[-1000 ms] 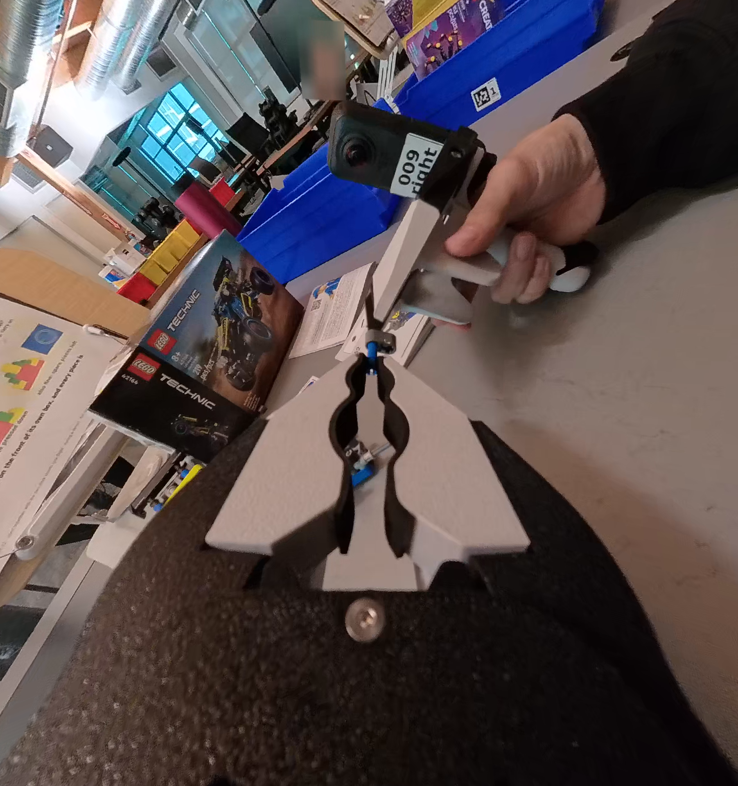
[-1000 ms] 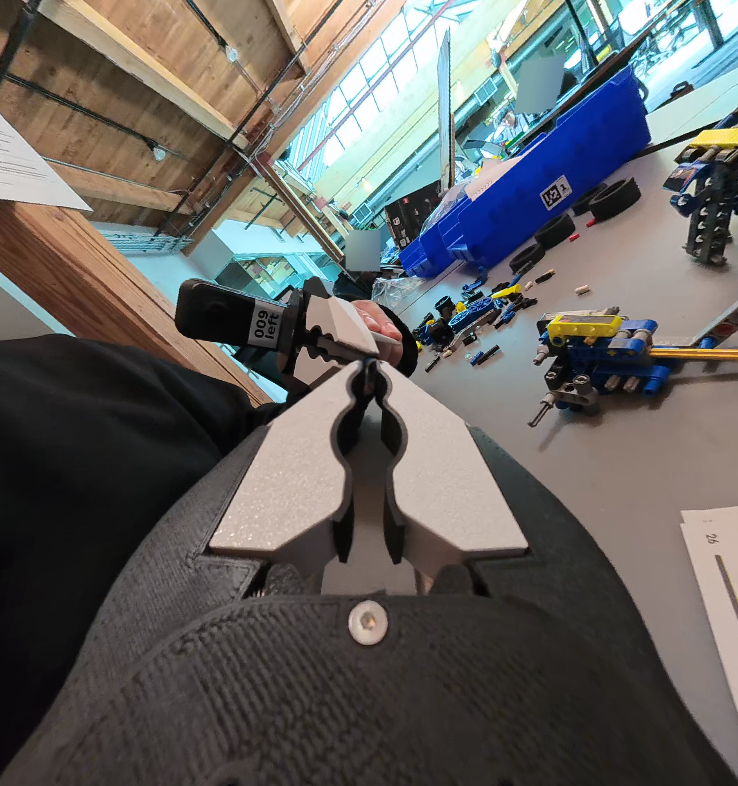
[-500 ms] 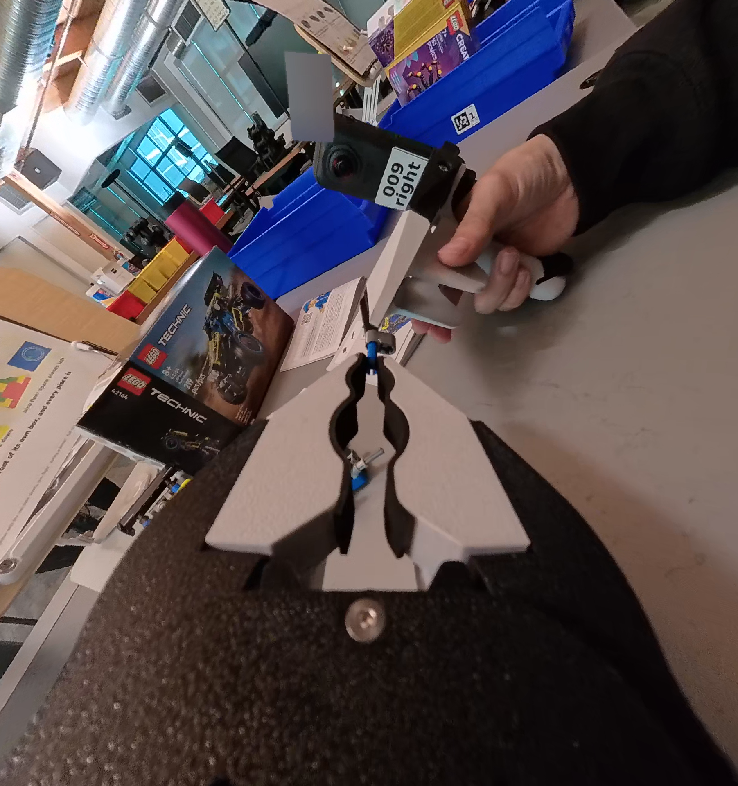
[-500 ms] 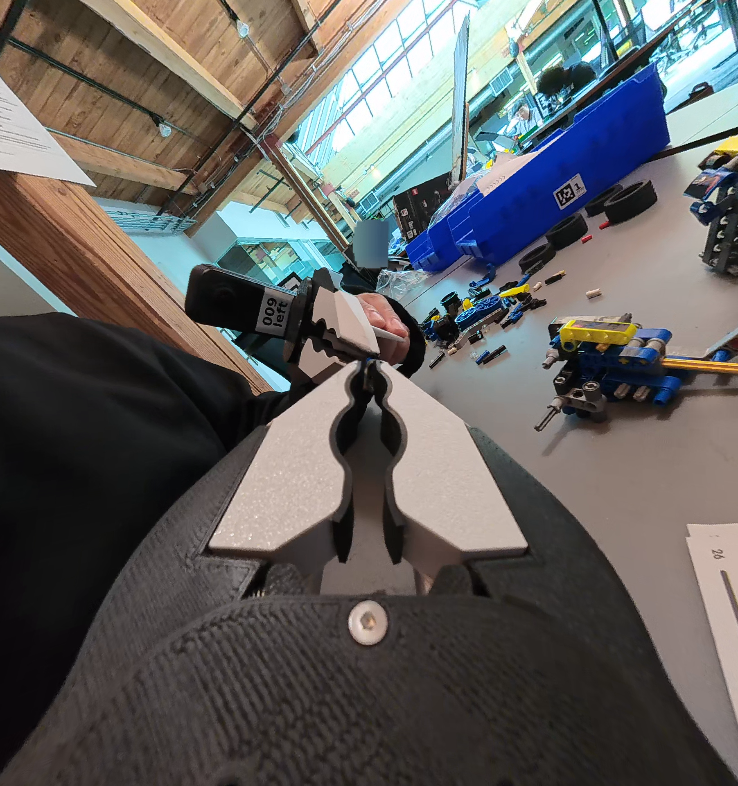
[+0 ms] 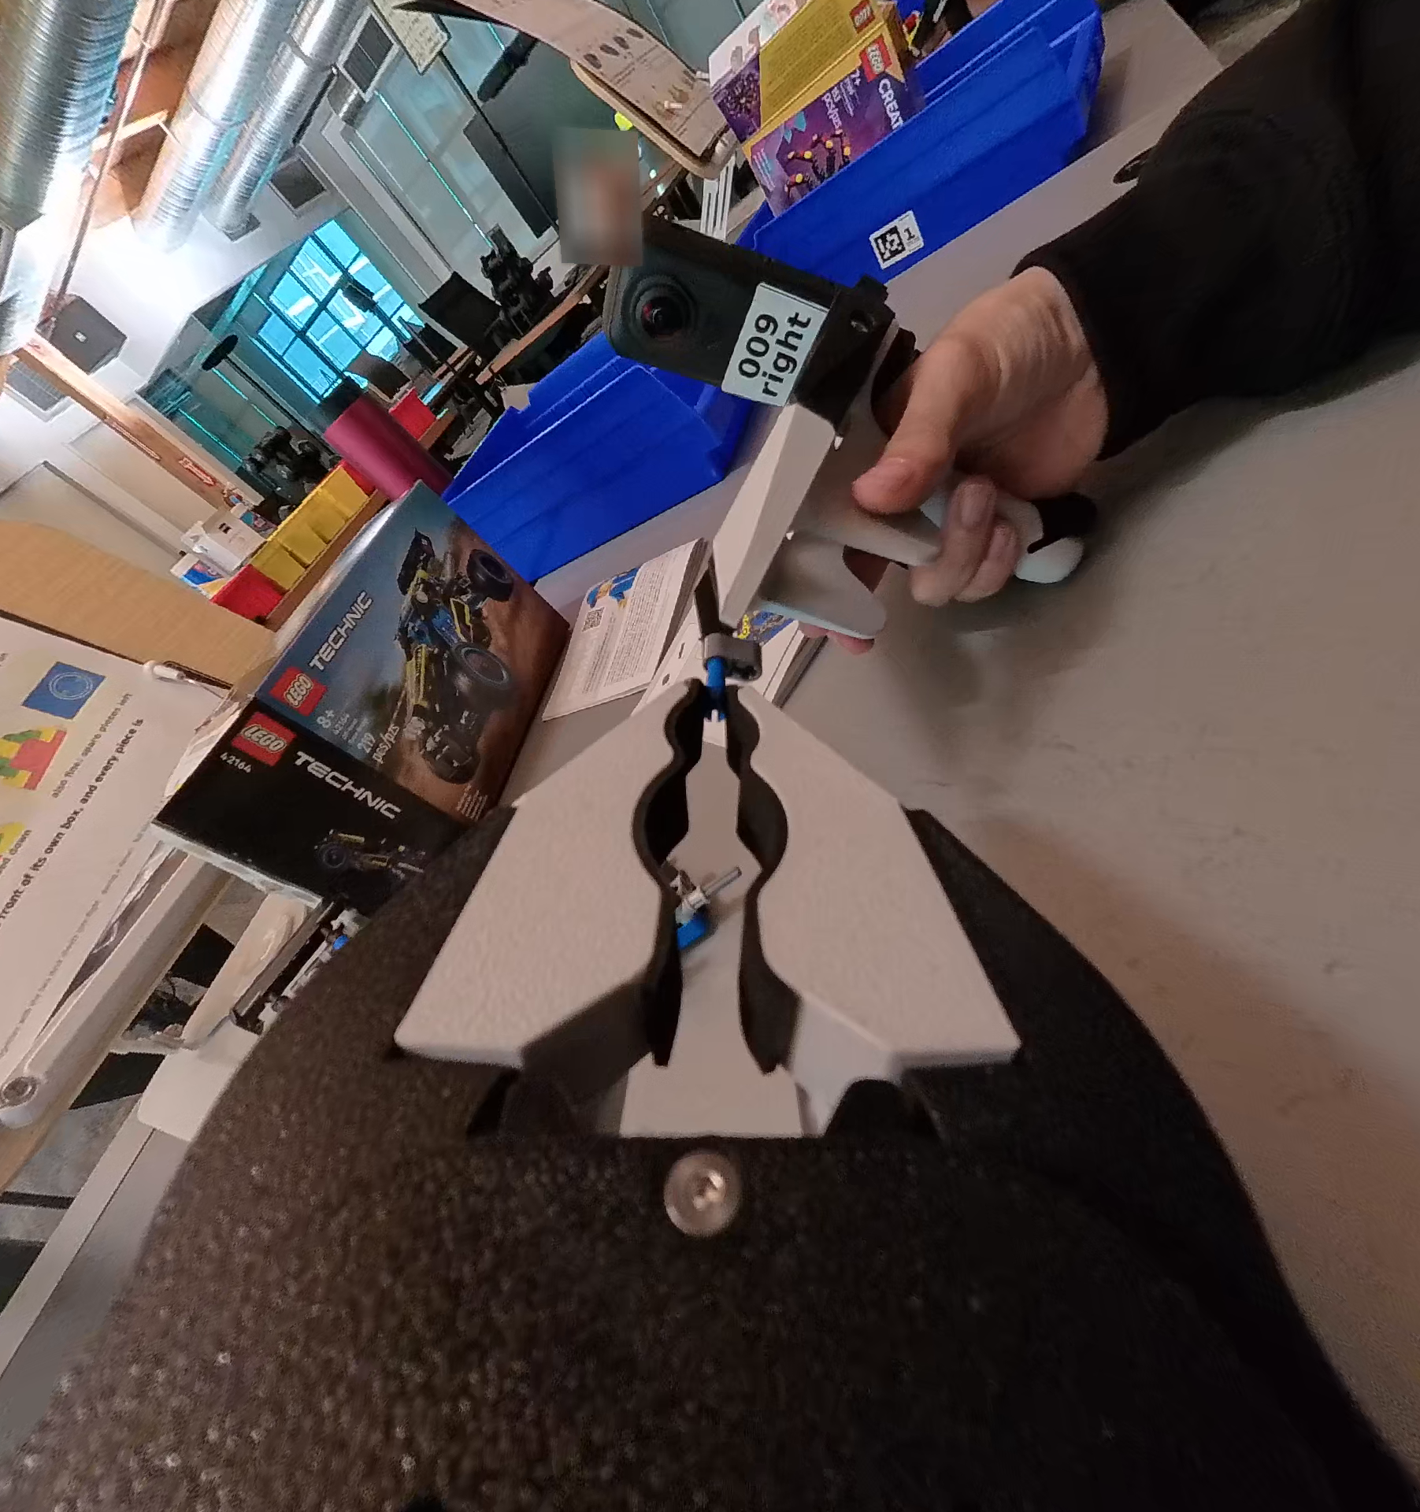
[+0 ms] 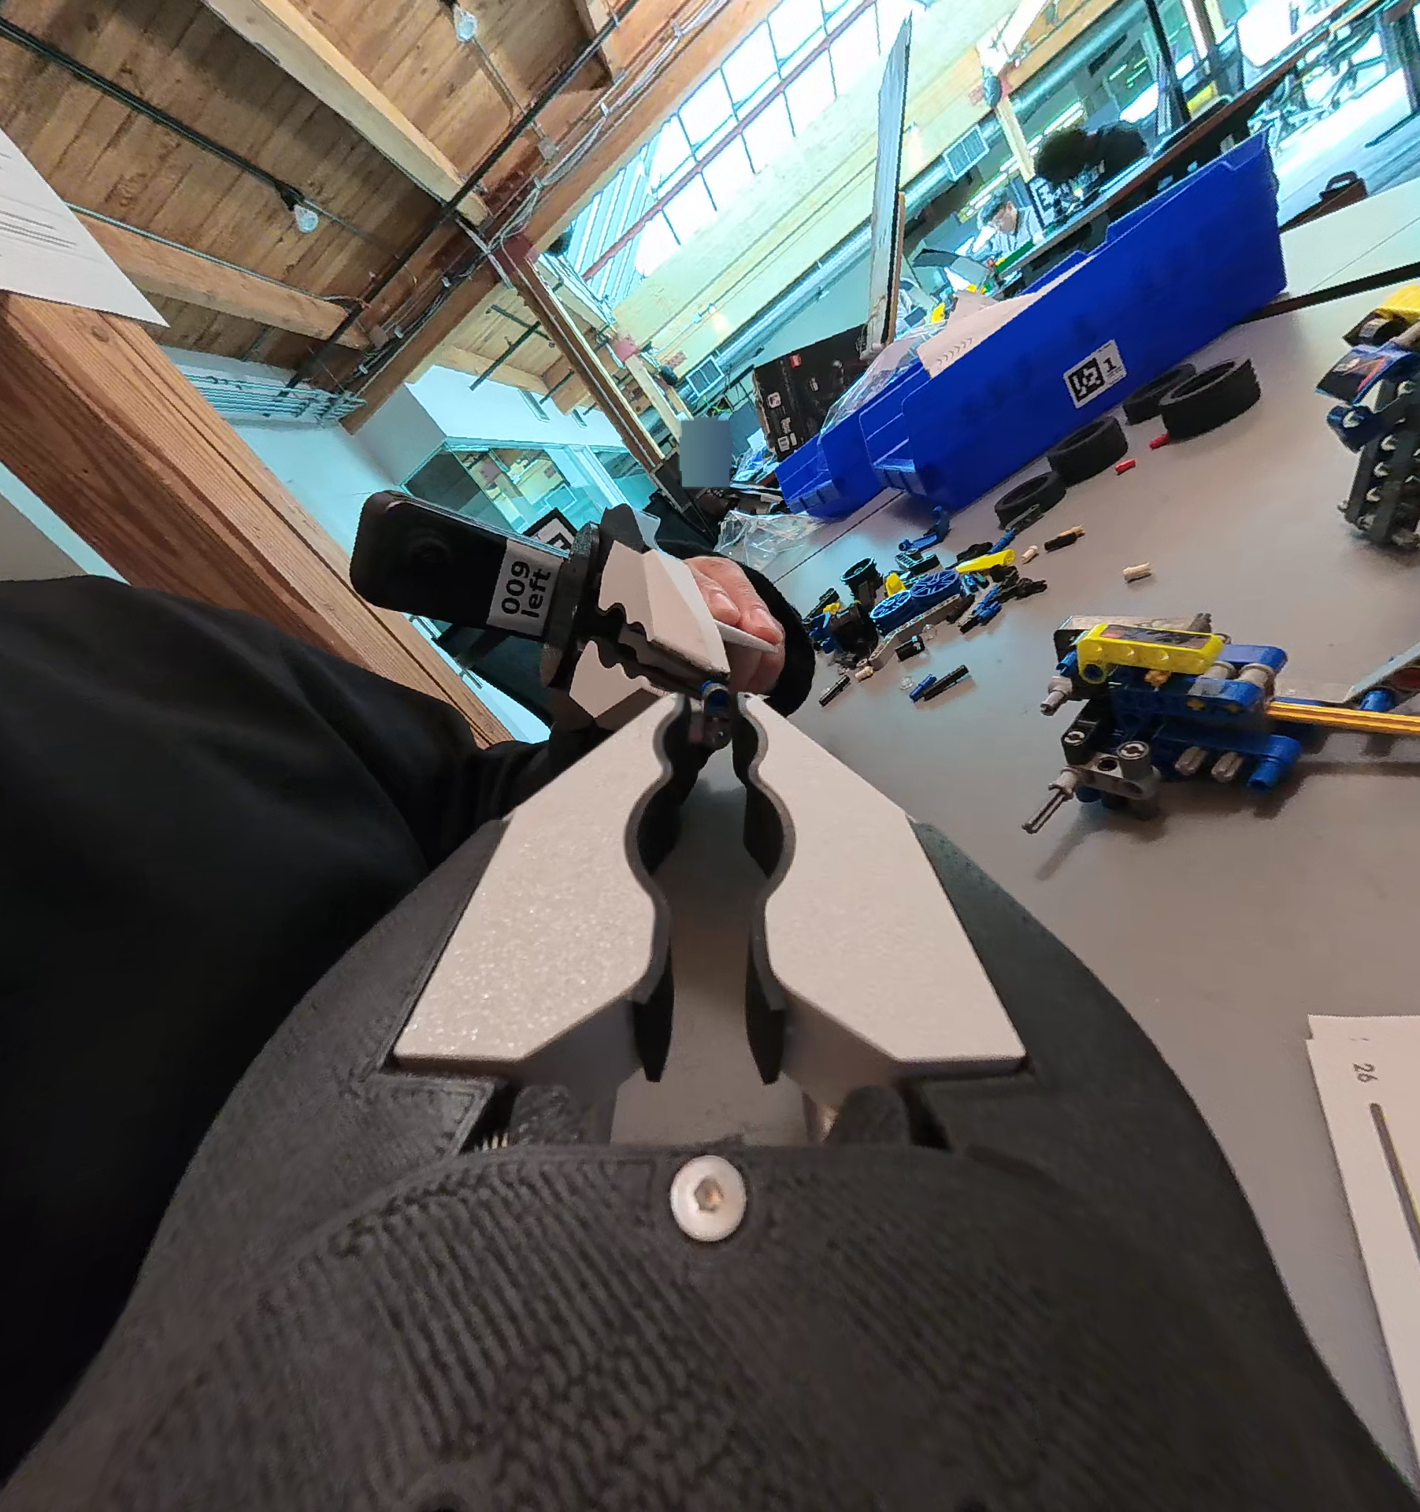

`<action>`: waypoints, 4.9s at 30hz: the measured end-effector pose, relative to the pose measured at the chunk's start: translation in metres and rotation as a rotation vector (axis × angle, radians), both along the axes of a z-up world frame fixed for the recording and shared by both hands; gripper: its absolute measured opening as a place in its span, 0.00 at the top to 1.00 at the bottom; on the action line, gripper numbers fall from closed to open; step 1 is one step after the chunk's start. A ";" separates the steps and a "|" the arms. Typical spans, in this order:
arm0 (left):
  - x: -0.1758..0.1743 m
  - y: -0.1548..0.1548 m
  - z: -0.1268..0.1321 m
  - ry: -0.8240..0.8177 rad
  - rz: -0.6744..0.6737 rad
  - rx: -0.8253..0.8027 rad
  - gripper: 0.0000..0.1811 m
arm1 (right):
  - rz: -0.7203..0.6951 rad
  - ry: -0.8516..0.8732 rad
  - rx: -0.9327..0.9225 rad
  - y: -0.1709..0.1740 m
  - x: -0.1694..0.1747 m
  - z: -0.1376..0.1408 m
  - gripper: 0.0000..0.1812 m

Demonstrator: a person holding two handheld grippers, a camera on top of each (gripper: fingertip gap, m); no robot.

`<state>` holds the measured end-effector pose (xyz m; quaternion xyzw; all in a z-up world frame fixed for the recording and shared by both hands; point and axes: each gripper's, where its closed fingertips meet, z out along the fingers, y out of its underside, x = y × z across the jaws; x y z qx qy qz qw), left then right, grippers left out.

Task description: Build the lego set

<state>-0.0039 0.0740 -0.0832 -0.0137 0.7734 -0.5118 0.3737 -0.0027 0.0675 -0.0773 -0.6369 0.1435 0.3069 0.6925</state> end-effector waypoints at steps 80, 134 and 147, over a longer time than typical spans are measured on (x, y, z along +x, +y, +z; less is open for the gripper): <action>-0.035 -0.020 0.010 0.655 -0.337 -0.374 0.84 | -0.129 -0.890 0.046 0.003 -0.030 0.010 0.98; 0.003 -0.001 -0.008 -0.151 0.100 0.218 0.86 | -0.061 -0.009 -0.071 0.021 -0.010 -0.003 0.97; 0.003 -0.004 -0.021 -0.204 0.095 0.320 0.85 | -0.085 -0.040 -0.149 0.022 -0.007 -0.015 0.97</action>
